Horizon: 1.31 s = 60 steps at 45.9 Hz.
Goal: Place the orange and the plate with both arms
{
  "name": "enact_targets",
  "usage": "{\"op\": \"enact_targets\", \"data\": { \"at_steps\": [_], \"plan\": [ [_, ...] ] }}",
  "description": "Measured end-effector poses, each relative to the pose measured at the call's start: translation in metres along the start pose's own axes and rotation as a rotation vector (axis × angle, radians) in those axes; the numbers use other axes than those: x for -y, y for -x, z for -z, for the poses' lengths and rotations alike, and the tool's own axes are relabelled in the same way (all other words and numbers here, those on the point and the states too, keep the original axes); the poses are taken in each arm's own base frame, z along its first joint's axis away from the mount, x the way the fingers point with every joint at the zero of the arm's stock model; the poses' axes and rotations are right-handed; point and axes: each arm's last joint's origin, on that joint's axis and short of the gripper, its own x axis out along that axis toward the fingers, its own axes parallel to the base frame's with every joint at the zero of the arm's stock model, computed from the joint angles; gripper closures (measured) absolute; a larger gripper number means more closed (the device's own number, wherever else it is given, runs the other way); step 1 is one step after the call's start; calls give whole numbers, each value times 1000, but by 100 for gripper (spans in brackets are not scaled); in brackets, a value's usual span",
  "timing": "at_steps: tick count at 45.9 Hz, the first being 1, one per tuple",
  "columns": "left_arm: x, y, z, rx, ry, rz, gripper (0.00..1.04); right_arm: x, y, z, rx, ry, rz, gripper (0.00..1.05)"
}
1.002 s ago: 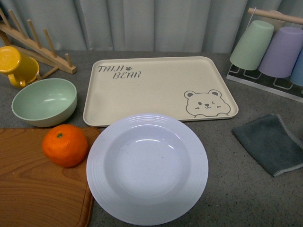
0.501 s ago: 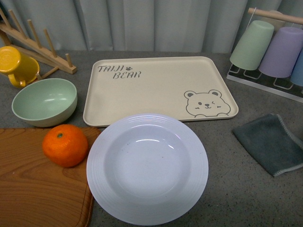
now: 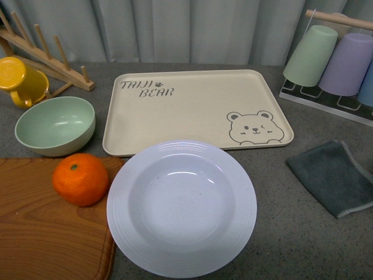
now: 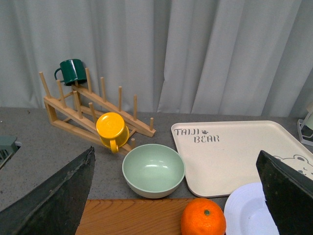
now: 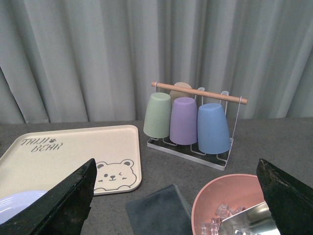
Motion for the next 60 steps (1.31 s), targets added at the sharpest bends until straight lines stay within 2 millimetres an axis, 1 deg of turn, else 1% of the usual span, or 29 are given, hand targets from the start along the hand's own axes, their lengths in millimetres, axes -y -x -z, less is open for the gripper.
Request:
{"op": "enact_targets", "data": {
  "at_steps": [29, 32, 33, 35, 38, 42, 45, 49, 54, 56, 60],
  "plan": [
    [0, 0, 0, 0, 0, 0, 6, 0, 0, 0, 0, 0, 0, 9],
    [0, -1, 2, -46, 27, -79, 6, 0, 0, 0, 0, 0, 0, 9],
    [1, -2, 3, -84, 42, -136, 6, 0, 0, 0, 0, 0, 0, 9],
    [1, -6, 9, -162, 65, -335, 6, 0, 0, 0, 0, 0, 3, 9],
    [0, -10, 13, -209, 65, -447, 6, 0, 0, 0, 0, 0, 3, 9],
    [-2, -20, 13, -248, 73, -501, 6, 0, 0, 0, 0, 0, 3, 9],
    [-1, -28, 12, -253, 100, -484, 6, 0, 0, 0, 0, 0, 3, 9],
    [0, -43, 8, -263, 137, -442, 6, 0, 0, 0, 0, 0, 3, 9],
    [5, -76, 7, -303, 159, -389, 6, 0, 0, 0, 0, 0, 3, 9],
    [8, -92, 11, -360, 170, -357, 6, 0, 0, 0, 0, 0, 3, 9],
    [16, -116, 24, -454, 168, -298, 6, 0, 0, 0, 0, 0, 3, 9]
  ]
}}
